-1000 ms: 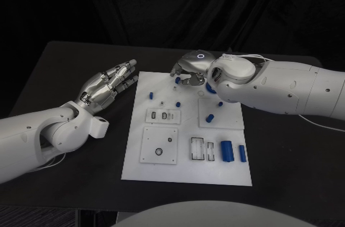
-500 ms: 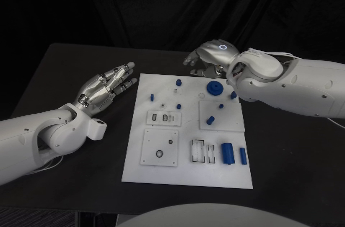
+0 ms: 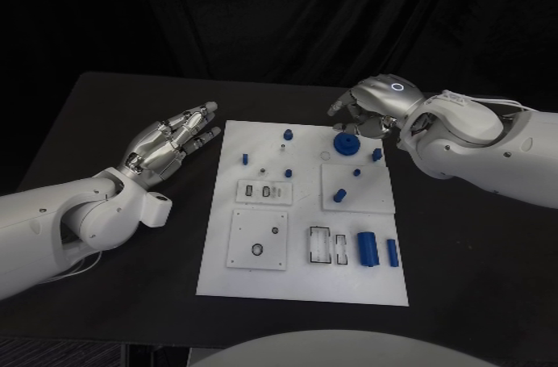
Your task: Assemble the parts on the task board
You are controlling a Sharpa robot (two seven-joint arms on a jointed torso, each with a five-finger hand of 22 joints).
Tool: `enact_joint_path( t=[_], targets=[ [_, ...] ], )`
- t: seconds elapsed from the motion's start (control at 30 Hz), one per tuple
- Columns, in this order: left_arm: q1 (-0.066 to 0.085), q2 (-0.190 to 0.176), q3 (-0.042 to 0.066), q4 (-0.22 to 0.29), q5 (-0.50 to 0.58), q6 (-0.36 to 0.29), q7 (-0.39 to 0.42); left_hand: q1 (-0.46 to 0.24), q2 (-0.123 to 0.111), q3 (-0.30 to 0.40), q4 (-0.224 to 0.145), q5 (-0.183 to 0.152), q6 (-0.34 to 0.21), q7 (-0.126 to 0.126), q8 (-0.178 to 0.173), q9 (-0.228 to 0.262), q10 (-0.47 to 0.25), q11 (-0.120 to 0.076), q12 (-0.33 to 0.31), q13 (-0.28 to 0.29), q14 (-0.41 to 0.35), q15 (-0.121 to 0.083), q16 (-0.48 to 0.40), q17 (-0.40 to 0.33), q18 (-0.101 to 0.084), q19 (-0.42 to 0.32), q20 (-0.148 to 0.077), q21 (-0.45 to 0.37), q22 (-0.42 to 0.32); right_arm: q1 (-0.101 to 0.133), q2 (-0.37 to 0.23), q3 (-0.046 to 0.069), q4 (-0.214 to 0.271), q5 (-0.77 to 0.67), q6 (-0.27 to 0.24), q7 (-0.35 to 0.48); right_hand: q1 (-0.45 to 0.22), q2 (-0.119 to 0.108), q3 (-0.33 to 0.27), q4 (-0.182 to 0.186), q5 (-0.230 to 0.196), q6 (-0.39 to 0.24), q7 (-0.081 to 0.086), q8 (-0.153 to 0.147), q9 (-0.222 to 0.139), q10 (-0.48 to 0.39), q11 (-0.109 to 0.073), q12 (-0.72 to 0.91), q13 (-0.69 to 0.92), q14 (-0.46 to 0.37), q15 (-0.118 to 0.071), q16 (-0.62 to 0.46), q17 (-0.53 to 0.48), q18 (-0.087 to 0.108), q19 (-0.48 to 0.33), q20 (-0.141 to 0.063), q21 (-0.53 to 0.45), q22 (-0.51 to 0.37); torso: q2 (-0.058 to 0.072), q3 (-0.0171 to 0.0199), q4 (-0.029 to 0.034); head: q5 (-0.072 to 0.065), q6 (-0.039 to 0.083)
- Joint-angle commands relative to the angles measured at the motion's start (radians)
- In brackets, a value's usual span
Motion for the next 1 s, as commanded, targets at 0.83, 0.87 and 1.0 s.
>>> enact_joint_path(
  t=[0.83,0.87,1.0],
  targets=[
    [0.0,0.01,0.001,-0.006,-0.001,0.016,0.086,0.021,-0.004,0.011,-0.005,0.019,-0.001,-0.012,0.007,0.0,0.014,0.003,0.007,0.003,0.005,0.008,0.002,0.002,0.021,-0.002,0.002,0.002,0.0,-0.041,-0.035,-0.001,-0.02,-0.003,0.15,-0.103,-0.101,0.023,-0.069,0.023,-0.039,-0.08,0.007,-0.01,-0.051,0.21,0.011,0.187,0.323,0.106,0.011,0.34,0.545,-0.043,0.061,0.012,0.132,0.181,0.001,-0.0005,0.0002,-0.008,0.004],
    [0.0,0.011,0.001,-0.006,-0.001,0.017,0.087,0.021,-0.004,0.011,-0.005,0.019,-0.001,-0.012,0.007,0.0,0.014,0.003,0.007,0.003,0.005,0.008,0.002,0.002,0.021,-0.002,0.002,0.002,0.0,-0.042,-0.033,-0.001,-0.022,-0.003,0.154,-0.103,-0.101,0.023,-0.069,0.023,-0.039,-0.08,0.007,-0.01,-0.051,0.21,0.011,0.187,0.323,0.106,0.011,0.34,0.545,-0.043,0.061,0.012,0.132,0.181,0.001,-0.0005,0.0002,-0.008,0.004],
    [-0.001,0.013,0.001,-0.008,-0.001,0.019,0.087,0.021,-0.004,0.011,-0.005,0.019,-0.001,-0.012,0.007,0.0,0.014,0.003,0.007,0.003,0.005,0.008,0.002,0.002,0.021,-0.002,0.002,0.002,0.0,-0.049,-0.025,-0.001,-0.03,-0.003,0.172,-0.108,-0.094,0.025,-0.067,0.017,-0.033,-0.076,0.007,-0.007,-0.052,0.21,0.011,0.187,0.323,0.106,0.011,0.34,0.546,-0.043,0.061,0.012,0.132,0.182,0.001,-0.0009,0.0001,-0.007,0.002]
  ],
)
